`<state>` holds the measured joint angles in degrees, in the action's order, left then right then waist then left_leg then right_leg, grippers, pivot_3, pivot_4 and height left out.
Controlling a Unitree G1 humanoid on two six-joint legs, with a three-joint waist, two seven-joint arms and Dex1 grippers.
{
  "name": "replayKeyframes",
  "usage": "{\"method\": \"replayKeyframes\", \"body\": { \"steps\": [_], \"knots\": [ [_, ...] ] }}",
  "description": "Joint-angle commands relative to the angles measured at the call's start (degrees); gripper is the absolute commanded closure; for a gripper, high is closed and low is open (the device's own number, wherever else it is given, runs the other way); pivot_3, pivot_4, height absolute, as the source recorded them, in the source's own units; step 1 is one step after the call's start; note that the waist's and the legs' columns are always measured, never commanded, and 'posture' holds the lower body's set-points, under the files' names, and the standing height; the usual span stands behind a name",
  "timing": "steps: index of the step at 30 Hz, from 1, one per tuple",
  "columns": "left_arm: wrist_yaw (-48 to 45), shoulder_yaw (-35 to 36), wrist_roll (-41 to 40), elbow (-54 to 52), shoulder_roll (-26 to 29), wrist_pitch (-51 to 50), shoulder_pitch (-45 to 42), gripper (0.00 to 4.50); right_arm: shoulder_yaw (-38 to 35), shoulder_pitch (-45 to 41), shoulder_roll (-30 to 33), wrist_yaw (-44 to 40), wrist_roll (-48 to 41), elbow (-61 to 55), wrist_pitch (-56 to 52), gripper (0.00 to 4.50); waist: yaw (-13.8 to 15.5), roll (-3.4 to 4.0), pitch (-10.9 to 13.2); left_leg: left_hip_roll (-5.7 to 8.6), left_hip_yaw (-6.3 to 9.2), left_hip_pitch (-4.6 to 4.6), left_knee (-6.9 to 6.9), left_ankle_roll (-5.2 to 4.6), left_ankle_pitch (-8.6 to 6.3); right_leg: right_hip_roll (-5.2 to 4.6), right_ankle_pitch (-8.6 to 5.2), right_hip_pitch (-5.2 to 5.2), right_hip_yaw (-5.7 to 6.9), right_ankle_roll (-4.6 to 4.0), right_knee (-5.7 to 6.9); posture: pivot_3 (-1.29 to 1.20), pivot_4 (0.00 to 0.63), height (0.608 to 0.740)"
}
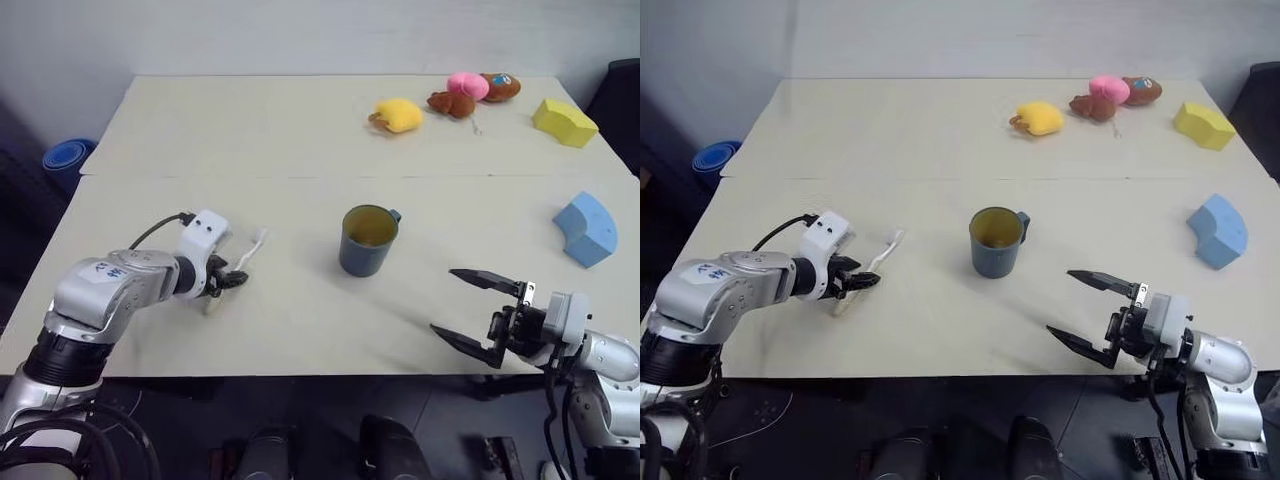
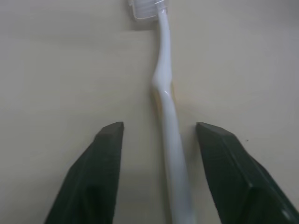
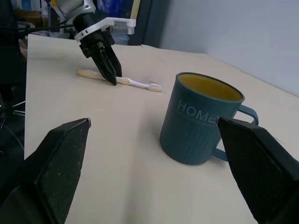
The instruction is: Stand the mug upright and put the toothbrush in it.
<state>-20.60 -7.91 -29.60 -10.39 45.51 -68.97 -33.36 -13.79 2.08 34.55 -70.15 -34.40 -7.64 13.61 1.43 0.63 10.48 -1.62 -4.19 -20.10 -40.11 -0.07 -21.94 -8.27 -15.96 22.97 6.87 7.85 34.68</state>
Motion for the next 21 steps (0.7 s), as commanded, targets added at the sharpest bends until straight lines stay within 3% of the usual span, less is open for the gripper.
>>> {"method": "replayKeyframes", "body": {
  "steps": [1, 6, 13, 21],
  "knots": [
    [-2.7, -3.3, 2.1, 2.6, -2.4, 1.5, 0.5, 3.27, -2.0, 1.2, 0.4, 2.1, -1.1, -4.1, -0.7, 0.00, 0.2, 0.00, 0.0, 0.01, 0.01, 0.00, -0.01, 0.00, 0.00, 0.00, 0.00, -0.03, -0.01, 0.00, -0.01, 0.00, 0.150, 0.740],
    [-4.7, 4.5, 0.9, 8.1, -12.5, 11.7, -6.2, 4.42, -3.6, 3.7, 0.9, 4.8, -0.9, -6.9, -1.8, 0.00, 1.8, 0.03, 0.0, 0.08, 0.17, -0.05, -0.14, -0.05, 0.03, 0.00, 0.00, -0.26, 0.00, 0.00, -0.25, 0.00, 0.150, 0.740],
    [-16.9, 14.1, -6.6, 12.0, -26.9, 32.6, -14.5, 4.42, -7.7, 8.2, 0.4, 7.4, 0.0, -7.9, -0.8, 0.00, 1.4, -0.20, 0.1, 0.05, 0.23, -0.19, -0.18, -0.07, 0.04, 0.05, 0.01, -0.24, 0.17, 0.02, -0.36, 0.00, 0.150, 0.740],
    [-30.6, 7.9, -2.6, 20.6, -41.4, 55.6, -15.4, 4.42, -10.6, 13.4, -1.8, 7.7, 0.9, -6.4, 4.1, 0.00, 1.4, -0.21, 0.1, 0.06, 0.08, -0.12, -0.09, -0.11, 0.05, 0.06, 0.02, -0.34, 0.14, 0.04, -0.60, 0.00, 0.150, 0.740]
  ]
}}
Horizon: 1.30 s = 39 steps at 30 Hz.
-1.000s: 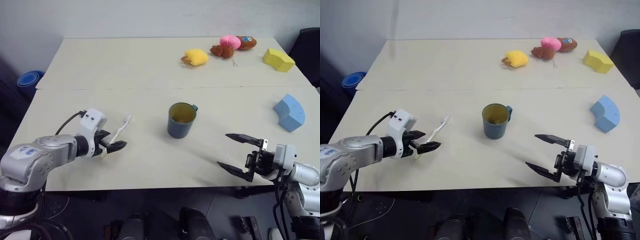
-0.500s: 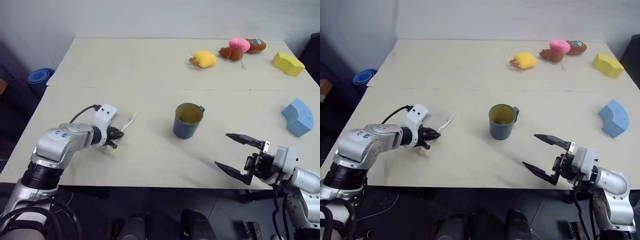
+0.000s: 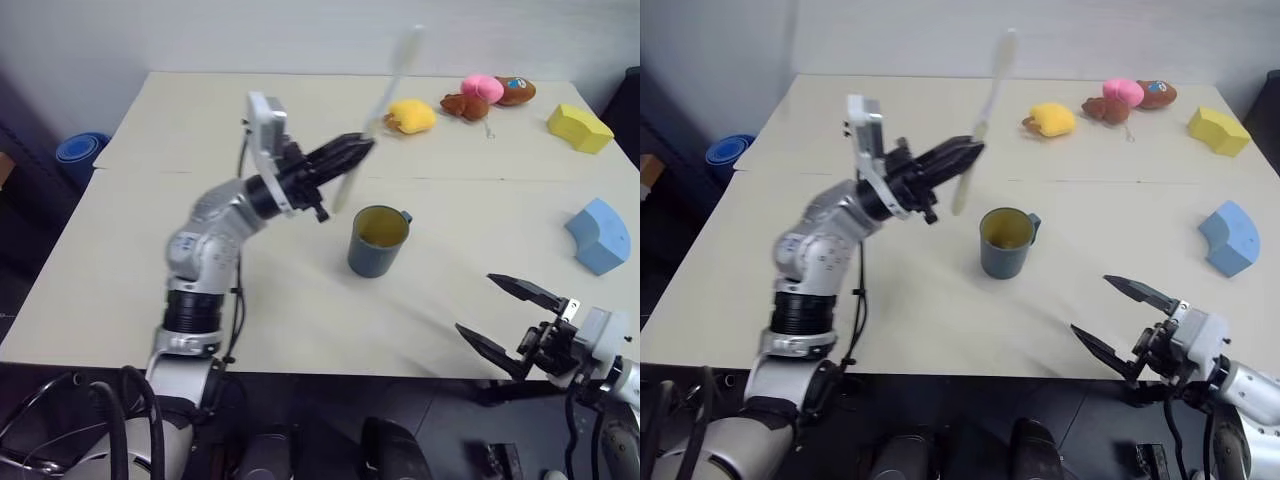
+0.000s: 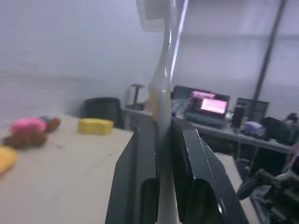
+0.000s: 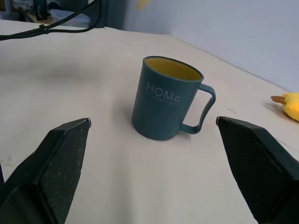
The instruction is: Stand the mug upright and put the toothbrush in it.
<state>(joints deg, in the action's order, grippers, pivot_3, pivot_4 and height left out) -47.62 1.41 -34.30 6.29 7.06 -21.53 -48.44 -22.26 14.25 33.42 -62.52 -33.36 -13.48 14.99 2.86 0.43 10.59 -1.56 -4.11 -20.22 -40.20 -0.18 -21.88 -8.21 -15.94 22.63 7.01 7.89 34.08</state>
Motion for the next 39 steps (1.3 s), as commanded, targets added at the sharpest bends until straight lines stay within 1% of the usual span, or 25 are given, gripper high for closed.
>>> {"method": "replayKeyframes", "body": {
  "steps": [1, 6, 10, 12, 15, 16, 17, 19, 20, 22, 24, 25, 26, 28, 29, 31, 33, 34, 35, 36, 39],
  "knots": [
    [-3.8, -1.7, 3.2, 6.4, -4.2, 10.9, -0.4, 4.42, -2.3, 1.5, -1.0, 0.3, -0.1, -0.6, 3.2, 0.00, 0.0, 0.00, 0.0, 0.01, -0.04, -0.02, -0.01, -0.04, 0.02, 0.00, 0.00, -0.01, -0.04, 0.00, -0.08, 0.00, 0.150, 0.740],
    [-6.2, -2.6, 8.5, 18.4, -8.0, 24.2, -0.2, 4.42, -2.9, 4.3, -2.8, 0.8, 0.1, -0.9, 6.2, 0.00, 0.0, 0.00, 0.0, 0.01, -0.04, 0.03, 0.02, -0.06, 0.02, 0.01, 0.00, -0.04, -0.03, 0.00, -0.10, 0.00, 0.150, 0.740],
    [-7.3, -1.9, 9.6, 25.3, -10.3, 29.4, -0.8, 4.42, -2.9, 6.4, -3.8, 0.8, -0.1, -1.0, 8.4, 0.00, 0.1, 0.00, 0.0, 0.01, -0.04, 0.01, 0.04, -0.08, 0.01, 0.01, 0.00, -0.04, -0.02, 0.00, -0.17, 0.00, 0.150, 0.740],
    [-7.6, -2.0, 9.8, 26.3, -11.0, 30.2, -0.6, 3.70, -2.9, 7.1, -3.8, 0.6, -0.2, -0.7, 9.1, 0.00, 0.1, -0.01, 0.0, 0.01, -0.04, -0.01, 0.03, -0.09, 0.01, 0.01, 0.01, -0.04, -0.02, 0.01, -0.18, 0.00, 0.150, 0.740],
    [-7.0, -1.4, 9.2, 23.8, -11.3, 30.1, 0.5, 2.82, -2.8, 7.0, -3.4, 0.0, -0.7, 0.3, 9.7, 0.00, 0.0, -0.01, 0.0, 0.01, -0.04, -0.02, 0.03, -0.11, 0.00, 0.01, 0.01, -0.04, -0.02, 0.02, -0.20, 0.00, 0.150, 0.740],
    [-6.5, -1.2, 9.7, 21.7, -10.2, 30.4, 1.4, 2.58, -2.7, 6.5, -3.0, -0.6, -0.9, 1.3, 9.9, 0.00, 0.0, -0.01, 0.0, 0.01, -0.04, -0.01, 0.03, -0.11, 0.00, 0.01, 0.01, -0.04, -0.02, 0.02, -0.20, 0.00, 0.150, 0.740],
    [-6.0, -1.2, 10.2, 20.2, -9.4, 30.7, 2.0, 2.24, -2.6, 6.1, -2.8, -1.1, -1.1, 2.0, 10.1, 0.00, -0.1, 0.00, 0.0, 0.00, -0.03, -0.01, 0.04, -0.11, 0.00, 0.01, 0.01, -0.04, -0.01, 0.02, -0.20, 0.00, 0.150, 0.740],
    [-5.9, -1.0, 10.1, 16.2, -6.9, 29.0, 3.9, 1.67, -2.2, 4.9, -2.4, -2.2, -1.4, 3.6, 10.3, 0.00, -0.4, 0.00, 0.0, -0.01, -0.03, 0.02, 0.07, -0.11, 0.00, 0.01, 0.01, -0.04, -0.02, 0.02, -0.18, 0.00, 0.150, 0.740],
    [-6.4, -0.8, 9.4, 12.4, -4.4, 26.9, 5.7, 1.41, -1.9, 3.7, -2.0, -3.0, -1.4, 4.9, 10.3, 0.00, -0.5, 0.02, 0.0, -0.02, -0.03, 0.03, 0.07, -0.11, 0.00, 0.02, 0.01, -0.04, -0.02, 0.02, -0.17, 0.00, 0.150, 0.740],
    [-7.1, -0.6, 9.0, 6.8, 0.0, 24.0, 8.8, 1.41, -1.4, 1.7, -1.3, -4.5, -1.5, 6.9, 10.3, 0.00, -1.3, 0.05, 0.0, -0.04, -0.03, 0.05, 0.07, -0.11, 0.01, 0.03, 0.01, -0.04, -0.02, 0.02, -0.13, 0.00, 0.150, 0.740],
    [-8.3, 0.1, 10.1, 0.9, 7.0, 21.6, 13.8, 1.41, -0.6, -1.1, -0.1, -7.0, -1.9, 9.5, 9.8, 0.00, -1.9, 0.08, 0.0, -0.06, -0.02, 0.08, 0.08, -0.10, 0.01, 0.03, 0.01, -0.04, -0.03, 0.02, -0.09, 0.00, 0.150, 0.740],
    [-8.4, 0.4, 10.2, -1.3, 9.7, 20.5, 15.9, 1.41, -0.4, -2.3, 0.3, -8.1, -2.0, 10.6, 9.8, 0.00, -1.9, 0.15, -0.1, -0.09, -0.01, 0.13, 0.10, -0.10, 0.01, 0.04, 0.01, -0.04, -0.04, 0.02, -0.03, 0.00, 0.150, 0.740],
    [-8.6, 1.4, 11.9, -2.8, 14.0, 20.6, 19.2, 1.41, 0.2, -3.6, 1.2, -10.0, -2.3, 11.8, 9.1, 0.00, -1.9, 0.15, -0.1, -0.09, 0.03, 0.13, 0.10, -0.10, 0.01, 0.04, 0.01, -0.04, -0.03, 0.02, 0.03, 0.00, 0.150, 0.740],
    [-10.1, 4.0, 15.3, -4.9, 21.8, 23.5, 26.7, 1.41, 1.5, -6.3, 2.9, -13.2, -3.1, 13.8, 7.1, 0.00, -1.9, 0.17, -0.1, -0.11, 0.11, 0.12, 0.08, -0.09, 0.01, 0.04, 0.01, -0.04, 0.02, 0.02, 0.05, 0.00, 0.150, 0.740],
    [-10.4, 4.7, 16.4, -5.6, 24.5, 24.9, 29.5, 1.41, 1.9, -7.4, 3.5, -14.3, -3.3, 14.6, 6.4, 0.00, -2.3, 0.19, -0.1, -0.11, 0.10, 0.13, 0.10, -0.07, 0.00, 0.04, 0.01, -0.04, 0.01, 0.02, 0.04, 0.00, 0.150, 0.740],
    [-10.8, 6.8, 18.8, -6.3, 29.5, 28.9, 36.0, 1.41, 3.0, -9.8, 4.5, -16.3, -3.5, 16.2, 5.0, 0.00, -1.9, 0.19, 0.0, -0.11, 0.11, 0.14, 0.14, -0.06, -0.01, 0.04, 0.01, -0.03, 0.02, 0.01, 0.04, 0.00, 0.150, 0.740],
    [-10.7, 9.6, 20.8, -6.1, 32.9, 33.8, 42.2, 1.41, 4.0, -12.2, 5.1, -17.9, -3.5, 17.3, 3.9, 0.00, -1.7, 0.18, 0.0, -0.14, 0.15, 0.09, 0.09, -0.03, -0.03, 0.04, 0.01, -0.05, 0.05, 0.01, -0.04, 0.00, 0.150, 0.740],
    [-10.7, 12.9, 20.0, -6.9, 34.2, 34.5, 47.2, 1.41, 5.1, -14.2, 5.4, -18.5, -3.0, 18.1, 3.1, 0.00, -1.6, 0.18, 0.0, -0.12, 0.14, 0.08, 0.09, -0.03, -0.03, 0.02, 0.00, -0.05, 0.02, 0.00, -0.07, 0.00, 0.150, 0.740],
    [-10.6, 15.4, 18.8, -7.8, 34.8, 34.2, 50.8, 1.41, 5.8, -15.7, 5.5, -18.8, -2.6, 18.8, 2.5, 0.00, -1.1, 0.18, 0.0, -0.12, 0.14, 0.08, 0.09, -0.03, -0.03, 0.02, 0.00, -0.05, 0.02, 0.00, -0.07, 0.00, 0.150, 0.740],
    [-9.8, 17.5, 18.6, -8.5, 35.0, 34.0, 53.7, 1.41, 6.4, -17.2, 5.6, -18.9, -2.2, 19.6, 1.9, 0.00, -1.5, 0.11, 0.0, -0.10, 0.26, 0.04, 0.06, -0.03, -0.03, 0.02, 0.00, -0.10, 0.06, 0.00, -0.08, 0.00, 0.150, 0.740],
    [-7.1, 21.0, 18.3, -11.1, 34.5, 33.9, 59.0, 1.41, 7.3, -21.0, 5.2, -19.0, -1.0, 22.2, 1.3, 0.00, -1.3, 0.16, 0.0, -0.14, 0.25, 0.04, 0.06, -0.01, -0.06, 0.00, -0.01, -0.08, 0.11, -0.02, -0.03, 0.00, 0.150, 0.740]
  ]
}}
